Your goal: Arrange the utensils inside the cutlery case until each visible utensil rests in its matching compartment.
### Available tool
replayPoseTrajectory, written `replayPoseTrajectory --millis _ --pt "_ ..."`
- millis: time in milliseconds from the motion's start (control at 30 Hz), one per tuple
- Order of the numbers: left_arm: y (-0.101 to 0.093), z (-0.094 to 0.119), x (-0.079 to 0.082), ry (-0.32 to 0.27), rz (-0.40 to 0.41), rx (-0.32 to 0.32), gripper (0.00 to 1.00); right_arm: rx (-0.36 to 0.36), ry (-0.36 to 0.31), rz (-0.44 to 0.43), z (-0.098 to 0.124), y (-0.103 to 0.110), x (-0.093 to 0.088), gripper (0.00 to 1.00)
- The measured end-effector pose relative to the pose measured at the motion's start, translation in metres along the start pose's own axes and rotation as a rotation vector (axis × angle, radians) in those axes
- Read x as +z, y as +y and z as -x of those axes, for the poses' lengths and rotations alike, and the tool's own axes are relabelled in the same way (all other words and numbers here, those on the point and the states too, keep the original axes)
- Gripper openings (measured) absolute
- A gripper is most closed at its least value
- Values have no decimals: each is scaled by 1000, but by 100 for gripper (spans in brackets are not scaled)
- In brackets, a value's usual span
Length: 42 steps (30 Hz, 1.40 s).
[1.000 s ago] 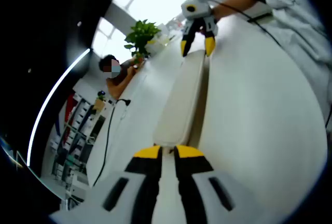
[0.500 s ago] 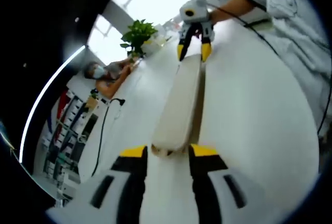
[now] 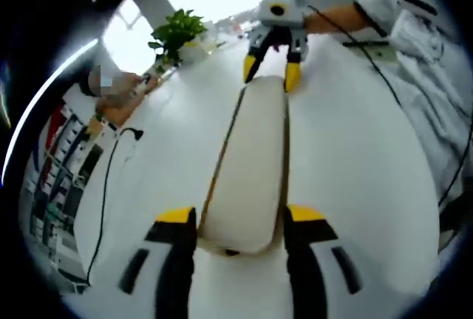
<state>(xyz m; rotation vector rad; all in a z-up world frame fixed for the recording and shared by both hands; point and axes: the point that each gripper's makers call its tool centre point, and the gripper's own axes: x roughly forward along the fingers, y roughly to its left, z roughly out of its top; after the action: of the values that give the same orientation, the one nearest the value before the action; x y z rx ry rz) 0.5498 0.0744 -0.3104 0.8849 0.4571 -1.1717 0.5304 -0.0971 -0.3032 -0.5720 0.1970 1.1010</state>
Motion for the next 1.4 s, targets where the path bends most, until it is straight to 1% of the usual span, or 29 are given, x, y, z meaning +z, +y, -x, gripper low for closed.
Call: replayPoseTrajectory --millis 33,233,333,467,700,833,933,1033,1267,1400 --pt "3 -1 4 -20 -12 12 43 5 3 0 -1 1 0 40" --pt "0 2 4 0 -15 0 43 12 15 4 -2 -1 2 40" --pt "2 6 6 -3 -26 4 43 16 28 12 -2 -1 3 39" --pt "9 9 8 0 -47 21 43 12 32 17 -3 -8 9 39" --pt "20 10 6 7 -46 30 43 14 34 25 -5 -19 15 39" --pt "22 9 4 10 -37 16 43 32 33 9 -7 -24 15 39" --pt "23 8 3 6 -25 11 43 51 28 -24 -9 -26 13 39" --pt "23 6 1 3 -19 -4 43 62 32 -50 -12 -25 9 39" --pt "21 0 -4 15 0 -31 43 79 16 -89 -14 -26 9 40" --pt "20 -4 -7 20 12 -44 42 90 13 -117 -14 -23 8 40"
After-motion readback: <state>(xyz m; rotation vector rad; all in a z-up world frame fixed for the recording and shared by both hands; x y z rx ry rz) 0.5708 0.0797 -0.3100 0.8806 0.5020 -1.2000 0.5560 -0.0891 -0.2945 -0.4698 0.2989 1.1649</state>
